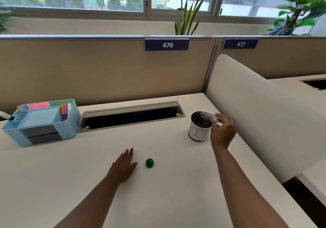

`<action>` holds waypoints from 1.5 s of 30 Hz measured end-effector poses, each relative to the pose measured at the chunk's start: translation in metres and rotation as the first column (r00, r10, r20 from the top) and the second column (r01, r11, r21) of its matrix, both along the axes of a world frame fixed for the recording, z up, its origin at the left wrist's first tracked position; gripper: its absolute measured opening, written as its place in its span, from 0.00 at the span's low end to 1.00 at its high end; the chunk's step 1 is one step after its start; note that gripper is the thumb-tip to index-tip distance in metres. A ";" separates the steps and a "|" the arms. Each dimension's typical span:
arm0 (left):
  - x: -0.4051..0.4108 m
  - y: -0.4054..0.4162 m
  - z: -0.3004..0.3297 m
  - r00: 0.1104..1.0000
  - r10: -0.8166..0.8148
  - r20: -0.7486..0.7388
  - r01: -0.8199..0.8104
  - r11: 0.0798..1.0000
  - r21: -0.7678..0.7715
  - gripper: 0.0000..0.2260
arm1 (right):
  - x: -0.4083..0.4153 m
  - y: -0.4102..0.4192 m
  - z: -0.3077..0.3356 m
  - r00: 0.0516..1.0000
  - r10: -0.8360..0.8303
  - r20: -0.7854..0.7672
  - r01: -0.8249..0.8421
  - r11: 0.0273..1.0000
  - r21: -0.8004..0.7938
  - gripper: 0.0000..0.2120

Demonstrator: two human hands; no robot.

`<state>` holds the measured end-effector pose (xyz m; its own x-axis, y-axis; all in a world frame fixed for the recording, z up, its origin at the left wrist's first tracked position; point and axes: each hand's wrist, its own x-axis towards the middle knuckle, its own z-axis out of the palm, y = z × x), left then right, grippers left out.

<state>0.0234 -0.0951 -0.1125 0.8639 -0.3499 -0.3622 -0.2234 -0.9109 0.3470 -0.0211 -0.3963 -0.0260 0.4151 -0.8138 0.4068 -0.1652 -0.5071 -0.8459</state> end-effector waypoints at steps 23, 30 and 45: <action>0.005 -0.004 0.058 0.748 0.556 -0.364 -0.568 0.252 -0.783 0.11 | 0.014 0.165 -0.055 0.562 0.647 -0.515 -0.647 0.732 0.213 0.16; 0.012 0.012 0.052 0.779 0.554 -0.295 -0.520 0.307 -0.797 0.10 | 0.009 0.164 -0.079 0.264 0.431 -0.863 -0.798 0.601 0.056 0.18; 0.001 0.026 0.067 0.862 0.371 -0.344 -0.466 0.319 -0.825 0.05 | 0.028 0.184 0.005 0.771 0.636 0.024 -0.534 0.626 0.568 0.03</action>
<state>0.0239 -0.0692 -0.0453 0.9796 -0.1064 -0.1705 0.1636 -0.0705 0.9840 0.0067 -0.2118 -0.0211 0.8957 -0.4287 -0.1177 -0.1496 -0.0413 -0.9879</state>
